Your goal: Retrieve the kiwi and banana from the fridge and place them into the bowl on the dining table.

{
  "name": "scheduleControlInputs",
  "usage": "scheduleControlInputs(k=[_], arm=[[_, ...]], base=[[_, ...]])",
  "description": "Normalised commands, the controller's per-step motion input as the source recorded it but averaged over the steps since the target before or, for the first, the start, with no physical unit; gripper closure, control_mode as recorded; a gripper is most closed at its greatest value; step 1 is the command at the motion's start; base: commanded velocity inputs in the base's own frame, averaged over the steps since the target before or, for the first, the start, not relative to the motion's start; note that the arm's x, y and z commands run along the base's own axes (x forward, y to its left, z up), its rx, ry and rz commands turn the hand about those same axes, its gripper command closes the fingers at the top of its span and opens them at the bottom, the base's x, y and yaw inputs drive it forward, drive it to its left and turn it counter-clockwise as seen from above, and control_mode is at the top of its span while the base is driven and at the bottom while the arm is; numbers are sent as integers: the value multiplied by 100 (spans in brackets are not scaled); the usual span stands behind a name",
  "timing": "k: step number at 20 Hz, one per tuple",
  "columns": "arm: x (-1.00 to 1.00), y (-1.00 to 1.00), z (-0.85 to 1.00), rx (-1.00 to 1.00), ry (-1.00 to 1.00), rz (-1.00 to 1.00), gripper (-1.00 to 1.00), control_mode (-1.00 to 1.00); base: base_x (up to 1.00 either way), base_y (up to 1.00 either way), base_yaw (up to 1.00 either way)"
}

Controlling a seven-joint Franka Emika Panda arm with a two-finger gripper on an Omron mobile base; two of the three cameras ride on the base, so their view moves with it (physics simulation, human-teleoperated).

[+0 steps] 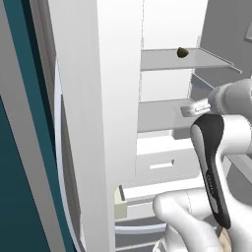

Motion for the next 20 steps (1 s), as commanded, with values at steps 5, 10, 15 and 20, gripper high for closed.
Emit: scheduleControlInputs(k=[5,10,15,20], arm=[[52,-6,4,3,1,-11,-100,-100],[23,-17,0,21,-8,-15,-100,-100],[0,-6,1,31,-15,-7,-100,-100],[0,0,27,8,2,0,-100,-100]], base=[[0,0,0],[0,0,0],[0,0,0],[0,0,0]])
